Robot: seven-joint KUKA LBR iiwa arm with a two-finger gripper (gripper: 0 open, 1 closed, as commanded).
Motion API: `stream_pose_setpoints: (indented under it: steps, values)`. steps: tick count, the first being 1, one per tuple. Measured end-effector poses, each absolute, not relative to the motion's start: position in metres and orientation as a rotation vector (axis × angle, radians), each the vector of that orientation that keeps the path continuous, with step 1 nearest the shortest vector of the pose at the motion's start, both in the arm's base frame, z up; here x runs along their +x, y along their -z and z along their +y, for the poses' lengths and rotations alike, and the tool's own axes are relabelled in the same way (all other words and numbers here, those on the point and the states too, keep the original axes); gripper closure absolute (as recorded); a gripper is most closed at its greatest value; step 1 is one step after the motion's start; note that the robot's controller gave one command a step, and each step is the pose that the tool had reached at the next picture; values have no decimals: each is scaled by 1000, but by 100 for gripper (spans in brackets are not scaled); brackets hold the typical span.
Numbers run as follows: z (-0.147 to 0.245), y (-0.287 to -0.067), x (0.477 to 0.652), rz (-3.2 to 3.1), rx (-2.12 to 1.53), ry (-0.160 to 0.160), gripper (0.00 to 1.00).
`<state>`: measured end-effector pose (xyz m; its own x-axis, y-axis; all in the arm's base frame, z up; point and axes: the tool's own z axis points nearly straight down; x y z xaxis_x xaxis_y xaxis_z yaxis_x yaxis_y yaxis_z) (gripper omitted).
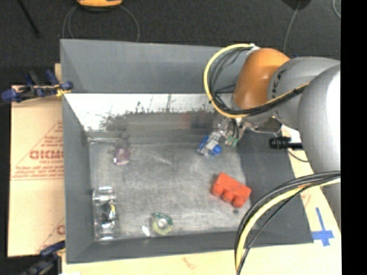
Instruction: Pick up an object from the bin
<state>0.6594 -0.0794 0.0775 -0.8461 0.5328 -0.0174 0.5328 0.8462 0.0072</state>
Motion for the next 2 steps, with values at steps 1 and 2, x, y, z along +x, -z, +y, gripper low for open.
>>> stream_pose_setpoints:
  steps: [1, 2]
  values:
    - [-81, -81, 661, 3013, 863, 3, 100]
    - [-82, -143, 664, 3010, 858, -1, 100]
